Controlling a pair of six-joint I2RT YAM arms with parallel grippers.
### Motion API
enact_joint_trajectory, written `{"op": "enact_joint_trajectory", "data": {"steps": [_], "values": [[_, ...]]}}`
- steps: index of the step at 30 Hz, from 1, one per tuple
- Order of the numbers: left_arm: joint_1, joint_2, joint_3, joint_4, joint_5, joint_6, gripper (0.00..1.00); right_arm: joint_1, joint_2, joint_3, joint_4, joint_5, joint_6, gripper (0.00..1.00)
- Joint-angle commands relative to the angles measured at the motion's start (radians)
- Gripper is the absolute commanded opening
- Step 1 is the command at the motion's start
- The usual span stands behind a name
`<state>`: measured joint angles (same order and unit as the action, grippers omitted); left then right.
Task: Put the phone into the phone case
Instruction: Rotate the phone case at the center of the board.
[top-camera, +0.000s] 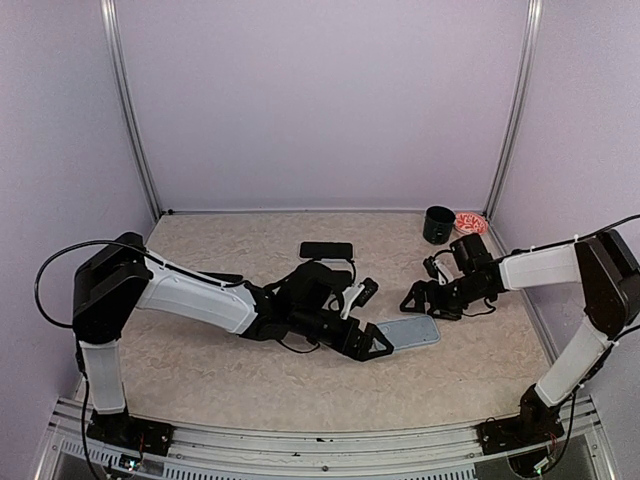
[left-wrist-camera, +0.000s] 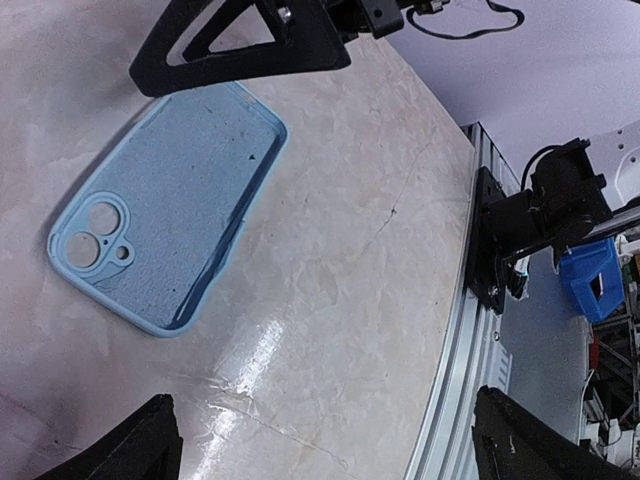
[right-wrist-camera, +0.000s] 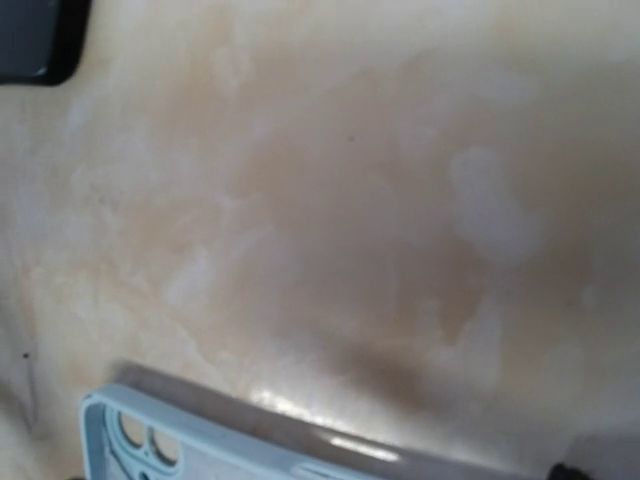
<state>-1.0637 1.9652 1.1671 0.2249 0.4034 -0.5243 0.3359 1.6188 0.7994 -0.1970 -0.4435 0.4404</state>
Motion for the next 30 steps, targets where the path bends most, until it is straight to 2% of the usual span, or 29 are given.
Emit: {"op": "enact_joint_trajectory", "data": {"steps": [1,10,17,25,30], "values": [[-0.014,0.05,0.057,-0.043,0.049,0.035,0.99,-0.009,-0.021,-0.045,0.034,-0.064,0.025,0.98],[-0.021,0.079,0.077,-0.064,0.061,0.041,0.99,-0.001,-0.102,-0.122,0.045,-0.114,0.063,0.99],[-0.015,0.069,0.059,-0.07,0.064,0.019,0.99,0.067,-0.171,-0.143,0.007,-0.119,0.072,1.0],[0.002,0.041,0.011,-0.068,0.083,-0.003,0.99,0.145,-0.154,-0.132,-0.008,-0.114,0.065,0.99],[-0.001,0.024,0.002,-0.08,0.095,-0.003,0.99,0.151,-0.153,-0.107,-0.021,-0.089,0.047,1.0]]}}
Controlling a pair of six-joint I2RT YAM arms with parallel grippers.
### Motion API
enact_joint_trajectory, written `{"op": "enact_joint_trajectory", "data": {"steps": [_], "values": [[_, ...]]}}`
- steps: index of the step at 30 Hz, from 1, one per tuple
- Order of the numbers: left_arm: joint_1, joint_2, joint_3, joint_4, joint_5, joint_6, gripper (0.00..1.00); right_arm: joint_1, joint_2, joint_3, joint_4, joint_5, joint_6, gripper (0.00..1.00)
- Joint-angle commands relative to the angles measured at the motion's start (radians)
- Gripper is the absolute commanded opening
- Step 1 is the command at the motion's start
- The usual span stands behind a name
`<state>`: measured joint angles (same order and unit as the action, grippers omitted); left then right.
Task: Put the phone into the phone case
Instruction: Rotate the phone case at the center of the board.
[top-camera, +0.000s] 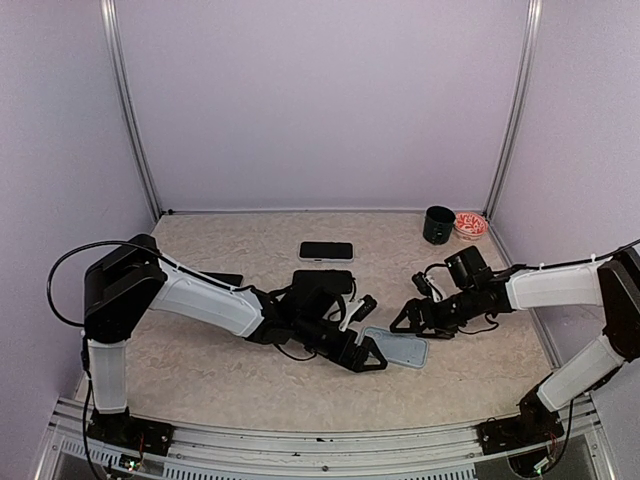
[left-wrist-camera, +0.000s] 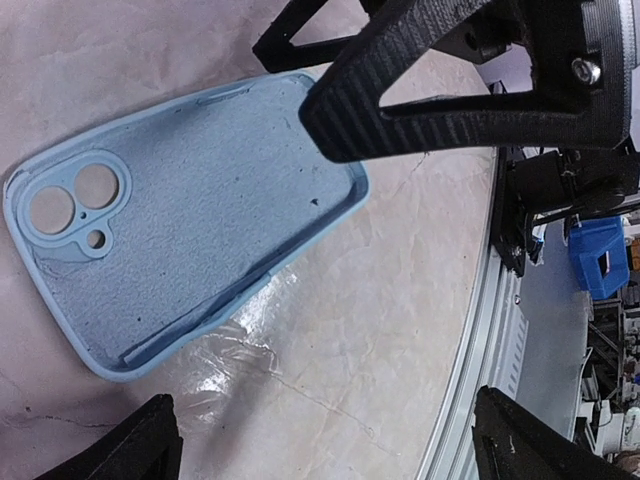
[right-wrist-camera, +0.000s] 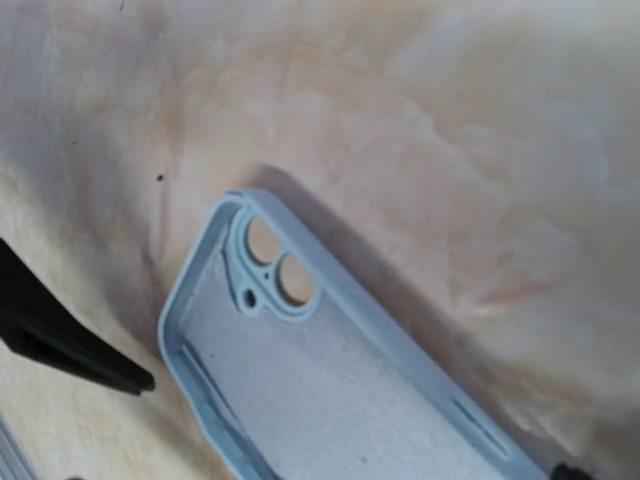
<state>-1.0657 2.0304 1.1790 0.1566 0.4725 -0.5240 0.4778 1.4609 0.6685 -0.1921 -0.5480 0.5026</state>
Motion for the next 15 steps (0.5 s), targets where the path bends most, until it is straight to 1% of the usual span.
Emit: {"op": "enact_joint_trajectory", "data": {"steps": [1,5,15], "values": [[-0.001,-0.04,-0.005,-0.017,0.023,-0.004,0.99,0.01,0.009,0.031,-0.03,0.015,-0.017,0.99],[0.001,-0.022,0.009,-0.037,0.003,-0.013,0.99,0.01,0.03,0.048,-0.027,0.007,-0.021,0.99],[0.007,0.011,0.007,-0.036,-0.005,-0.032,0.99,0.01,0.057,0.004,0.022,-0.026,-0.02,0.99]]}}
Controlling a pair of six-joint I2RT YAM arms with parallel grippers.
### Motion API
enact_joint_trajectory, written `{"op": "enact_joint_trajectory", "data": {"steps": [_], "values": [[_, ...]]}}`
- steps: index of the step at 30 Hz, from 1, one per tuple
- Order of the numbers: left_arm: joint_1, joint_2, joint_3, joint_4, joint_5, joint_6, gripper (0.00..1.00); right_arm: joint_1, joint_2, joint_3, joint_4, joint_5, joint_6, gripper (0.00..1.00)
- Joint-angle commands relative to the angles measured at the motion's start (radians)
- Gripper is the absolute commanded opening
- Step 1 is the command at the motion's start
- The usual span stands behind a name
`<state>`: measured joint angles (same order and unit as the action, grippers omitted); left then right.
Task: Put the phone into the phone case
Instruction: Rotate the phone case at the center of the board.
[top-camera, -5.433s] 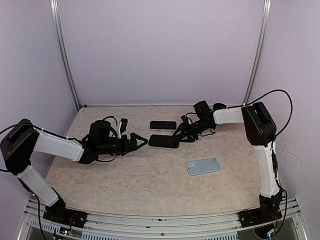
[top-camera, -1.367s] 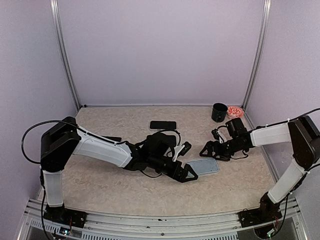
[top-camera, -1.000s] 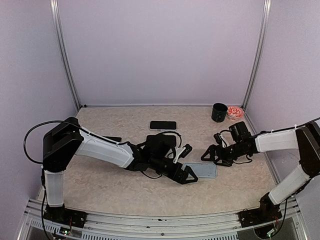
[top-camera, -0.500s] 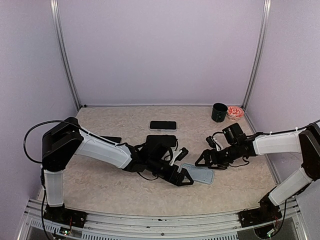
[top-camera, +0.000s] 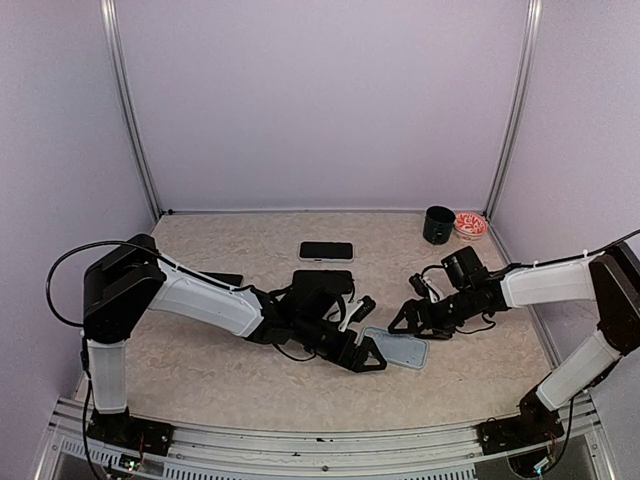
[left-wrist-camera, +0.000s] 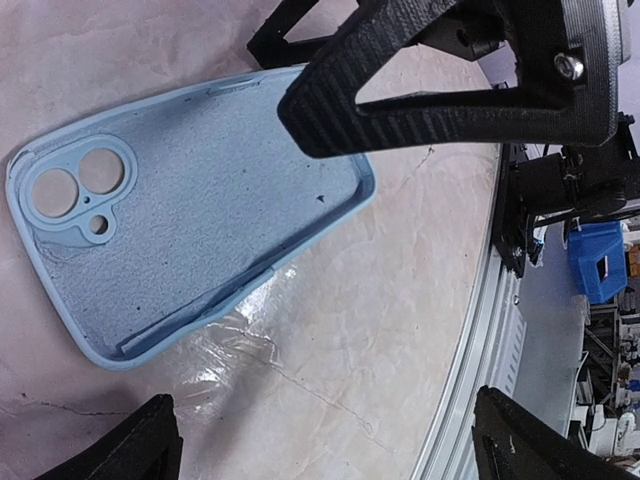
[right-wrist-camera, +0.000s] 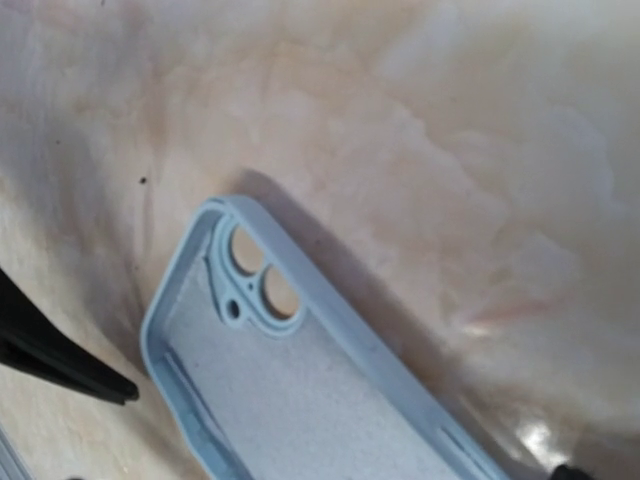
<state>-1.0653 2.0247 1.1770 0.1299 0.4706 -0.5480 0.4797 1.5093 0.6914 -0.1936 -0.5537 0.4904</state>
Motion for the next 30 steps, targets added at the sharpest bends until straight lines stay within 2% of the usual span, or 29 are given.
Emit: {"op": "enact_joint_trajectory", "data": {"steps": [1,18,30], "values": [[0.007,0.023,0.014,-0.01,-0.003,-0.01,0.99,0.008,0.007,-0.021,0.026,-0.023,-0.007,0.99],[0.061,0.081,0.021,0.081,-0.041,-0.066,0.99,0.036,-0.025,-0.092,0.115,-0.12,0.017,0.99],[0.107,0.141,0.07,0.187,0.027,-0.116,0.99,0.12,0.029,-0.094,0.216,-0.165,0.076,0.98]]}}
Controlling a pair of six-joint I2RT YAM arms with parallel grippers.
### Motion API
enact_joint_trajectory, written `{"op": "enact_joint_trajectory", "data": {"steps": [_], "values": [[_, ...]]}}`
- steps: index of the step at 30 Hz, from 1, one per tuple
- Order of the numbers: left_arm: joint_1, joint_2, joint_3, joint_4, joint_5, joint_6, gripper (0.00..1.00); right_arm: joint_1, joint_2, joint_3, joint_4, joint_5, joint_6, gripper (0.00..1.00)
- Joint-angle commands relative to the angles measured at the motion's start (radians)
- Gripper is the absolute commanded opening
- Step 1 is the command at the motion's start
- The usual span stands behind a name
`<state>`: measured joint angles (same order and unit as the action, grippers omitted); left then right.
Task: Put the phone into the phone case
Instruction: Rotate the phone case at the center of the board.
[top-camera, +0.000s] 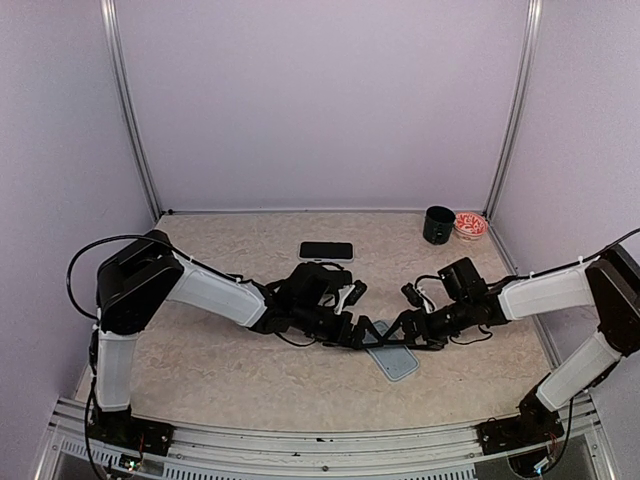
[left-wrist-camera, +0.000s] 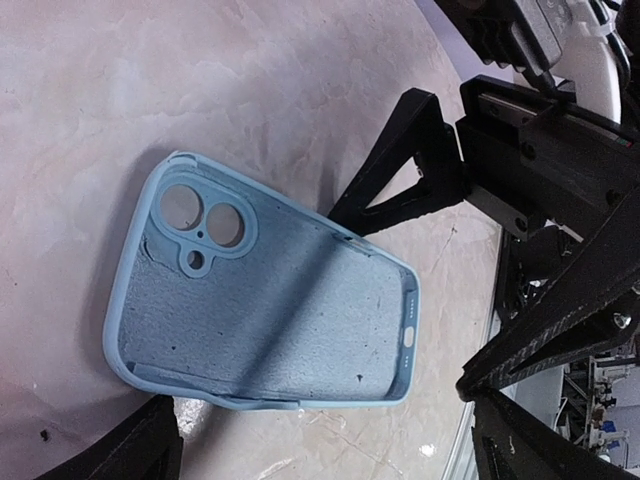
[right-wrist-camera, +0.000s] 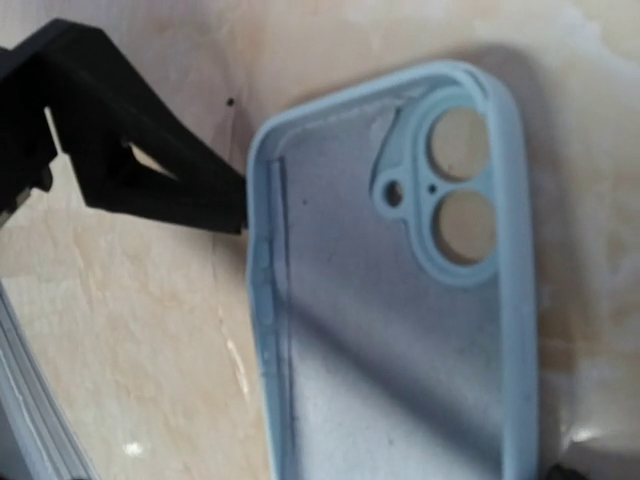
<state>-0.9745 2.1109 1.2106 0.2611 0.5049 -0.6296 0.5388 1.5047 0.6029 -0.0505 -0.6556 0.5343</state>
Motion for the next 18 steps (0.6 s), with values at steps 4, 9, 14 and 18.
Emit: {"op": "enact_joint_trajectory", "data": {"steps": [4,9,14,18], "values": [[0.049,0.055,0.007,0.114,0.011,-0.07,0.99,0.101,0.07,0.006,0.115,-0.072,0.056,0.98],[0.082,0.039,-0.004,0.135,0.024,-0.077,0.99,0.147,0.114,0.036,0.141,-0.078,0.07,0.98],[0.095,0.023,-0.007,0.124,-0.017,-0.071,0.99,0.164,0.131,0.061,0.136,-0.077,0.073,0.98],[0.111,-0.027,-0.056,0.13,-0.102,-0.08,0.99,0.163,0.117,0.069,0.109,-0.05,0.067,0.98]]}}
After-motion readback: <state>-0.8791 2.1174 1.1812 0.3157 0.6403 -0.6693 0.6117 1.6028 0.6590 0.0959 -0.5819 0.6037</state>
